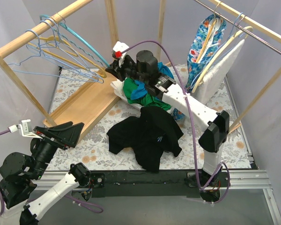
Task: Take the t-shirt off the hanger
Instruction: Place the hanger at the clothesline, then pick up the T-shirt from the center of the board.
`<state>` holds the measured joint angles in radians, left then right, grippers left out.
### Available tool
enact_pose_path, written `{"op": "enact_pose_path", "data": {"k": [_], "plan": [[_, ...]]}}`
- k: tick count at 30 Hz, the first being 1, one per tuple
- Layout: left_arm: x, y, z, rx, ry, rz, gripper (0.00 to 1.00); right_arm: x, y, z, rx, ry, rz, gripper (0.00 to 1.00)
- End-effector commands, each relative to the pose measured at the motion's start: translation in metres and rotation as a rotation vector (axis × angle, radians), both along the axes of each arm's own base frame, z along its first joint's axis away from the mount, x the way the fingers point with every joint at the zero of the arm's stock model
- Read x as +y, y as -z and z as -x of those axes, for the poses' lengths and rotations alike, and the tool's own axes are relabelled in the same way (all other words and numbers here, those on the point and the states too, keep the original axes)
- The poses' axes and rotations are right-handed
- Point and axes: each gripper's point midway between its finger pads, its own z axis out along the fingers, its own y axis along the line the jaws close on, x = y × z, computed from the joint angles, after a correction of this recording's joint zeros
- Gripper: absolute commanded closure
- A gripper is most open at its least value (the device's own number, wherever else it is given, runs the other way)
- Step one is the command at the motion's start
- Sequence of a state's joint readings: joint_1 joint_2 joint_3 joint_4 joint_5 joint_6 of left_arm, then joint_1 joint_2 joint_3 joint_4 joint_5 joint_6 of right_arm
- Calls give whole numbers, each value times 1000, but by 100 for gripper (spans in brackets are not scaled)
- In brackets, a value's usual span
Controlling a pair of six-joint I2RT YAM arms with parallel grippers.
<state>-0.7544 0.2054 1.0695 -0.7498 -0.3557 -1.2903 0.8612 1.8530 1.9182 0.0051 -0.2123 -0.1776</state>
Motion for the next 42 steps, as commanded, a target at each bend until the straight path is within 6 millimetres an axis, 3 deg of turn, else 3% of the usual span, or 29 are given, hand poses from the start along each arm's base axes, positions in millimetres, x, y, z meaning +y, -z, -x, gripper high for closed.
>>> {"op": "enact_pose_path", "data": {"k": [1, 7, 10, 11, 12, 13, 14, 15, 16, 17, 18, 19, 20, 21, 22, 23, 25, 28, 34, 35, 36, 39, 42], "plan": [[2, -8, 5, -9, 10, 12, 2, 15, -52, -6, -70, -40, -124, 99], [4, -8, 7, -11, 11, 19, 2, 29, -28, -21, -35, -34, -106, 99], [5, -6, 7, -6, 5, 16, 2, 24, -15, -21, -17, -7, -99, 99], [5, -5, 6, -5, 3, 13, 2, 17, -22, -17, -25, 1, -109, 99], [6, -5, 6, -7, 0, 14, 2, 13, -10, -18, -9, 20, -88, 99], [6, -4, 6, -6, -1, 9, 2, 9, -11, -17, -12, 29, -87, 94], [6, -3, 5, -6, -5, 2, 2, -1, -25, -11, -30, 41, -105, 86], [6, -3, 4, -5, -10, -1, 2, -6, -11, -14, -18, 71, -79, 71], [7, -3, 4, -7, -13, -3, 2, -13, -13, -11, -20, 87, -81, 64], [6, -2, 2, -10, -17, -17, 2, -27, -33, -3, -48, 100, -116, 59], [6, -1, 1, -10, -22, -21, 2, -36, -34, -4, -56, 138, -119, 47], [6, -1, 0, -11, -26, -28, 2, -43, -17, -1, -41, 153, -93, 44], [5, 1, -3, -9, -30, -35, 2, -60, -42, 9, -86, 169, -147, 42], [3, 2, -5, -8, -33, -52, 2, -72, -43, 10, -91, 212, -159, 38], [2, 4, -7, -4, -36, -57, 2, -81, -20, 9, -77, 247, -123, 36], [0, 6, -9, 0, -36, -63, 2, -97, -34, 19, -98, 264, -151, 34], [-6, 14, -17, 26, -39, -97, 2, -112, -23, 24, -84, 299, -124, 32], [-19, 32, -30, 76, -36, -148, 2, -134, 8, 40, -29, 315, -61, 28], [-47, 69, -56, 166, -18, -228, 2, -177, 99, 71, 123, 373, 73, 27], [-50, 71, -60, 165, -17, -222, 2, -183, 104, 78, 139, 377, 78, 27], [-54, 74, -61, 168, -6, -225, 2, -191, 130, 82, 172, 404, 125, 27], [-65, 89, -71, 186, 1, -237, 2, -214, 172, 90, 263, 483, 204, 29], [-71, 99, -77, 205, 5, -246, 2, -221, 195, 105, 345, 478, 211, 29]]}}
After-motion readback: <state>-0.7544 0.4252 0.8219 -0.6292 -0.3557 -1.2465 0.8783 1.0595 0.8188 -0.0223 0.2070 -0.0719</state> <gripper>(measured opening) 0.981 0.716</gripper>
